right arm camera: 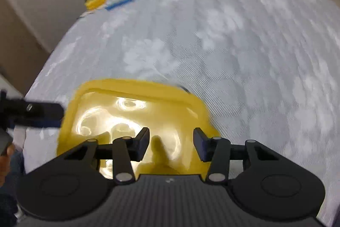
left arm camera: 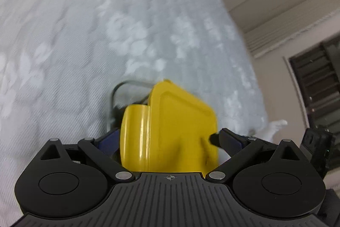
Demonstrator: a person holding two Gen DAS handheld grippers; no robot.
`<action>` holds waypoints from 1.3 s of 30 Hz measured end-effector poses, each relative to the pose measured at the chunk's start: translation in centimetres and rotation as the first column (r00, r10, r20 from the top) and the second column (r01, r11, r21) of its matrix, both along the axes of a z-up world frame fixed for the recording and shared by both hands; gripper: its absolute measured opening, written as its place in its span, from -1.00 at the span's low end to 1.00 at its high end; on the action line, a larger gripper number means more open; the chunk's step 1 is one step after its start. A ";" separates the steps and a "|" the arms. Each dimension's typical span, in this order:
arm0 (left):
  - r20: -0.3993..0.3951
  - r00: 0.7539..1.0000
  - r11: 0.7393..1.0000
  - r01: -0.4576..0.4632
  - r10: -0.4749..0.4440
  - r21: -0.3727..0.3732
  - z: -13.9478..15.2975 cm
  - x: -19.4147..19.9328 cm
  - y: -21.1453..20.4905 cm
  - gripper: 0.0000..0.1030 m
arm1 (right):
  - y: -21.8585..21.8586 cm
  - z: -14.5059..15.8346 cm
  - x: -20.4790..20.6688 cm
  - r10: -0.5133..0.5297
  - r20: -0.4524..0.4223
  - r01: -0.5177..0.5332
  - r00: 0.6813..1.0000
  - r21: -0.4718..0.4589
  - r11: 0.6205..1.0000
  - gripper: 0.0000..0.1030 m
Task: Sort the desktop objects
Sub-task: 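Lower the yellow lid onto the glass dish rim with both grippers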
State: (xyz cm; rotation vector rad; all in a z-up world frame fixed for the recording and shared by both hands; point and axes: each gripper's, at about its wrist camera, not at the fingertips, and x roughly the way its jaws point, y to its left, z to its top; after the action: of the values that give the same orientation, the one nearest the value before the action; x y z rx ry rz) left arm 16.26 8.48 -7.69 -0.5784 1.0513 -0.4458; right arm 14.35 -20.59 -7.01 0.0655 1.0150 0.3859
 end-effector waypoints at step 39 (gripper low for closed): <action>-0.007 0.999 0.997 -0.035 0.036 0.076 -0.5 -0.1 -0.7 0.95 | -3.8 -0.3 1.0 -0.126 -0.031 0.129 0.992 0.139 0.982 0.30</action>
State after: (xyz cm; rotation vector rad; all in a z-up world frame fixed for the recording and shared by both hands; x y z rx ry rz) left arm 16.17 7.76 -8.20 -0.5312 1.0593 -0.3712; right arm 15.40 -24.38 -7.29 0.2609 0.9990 0.3395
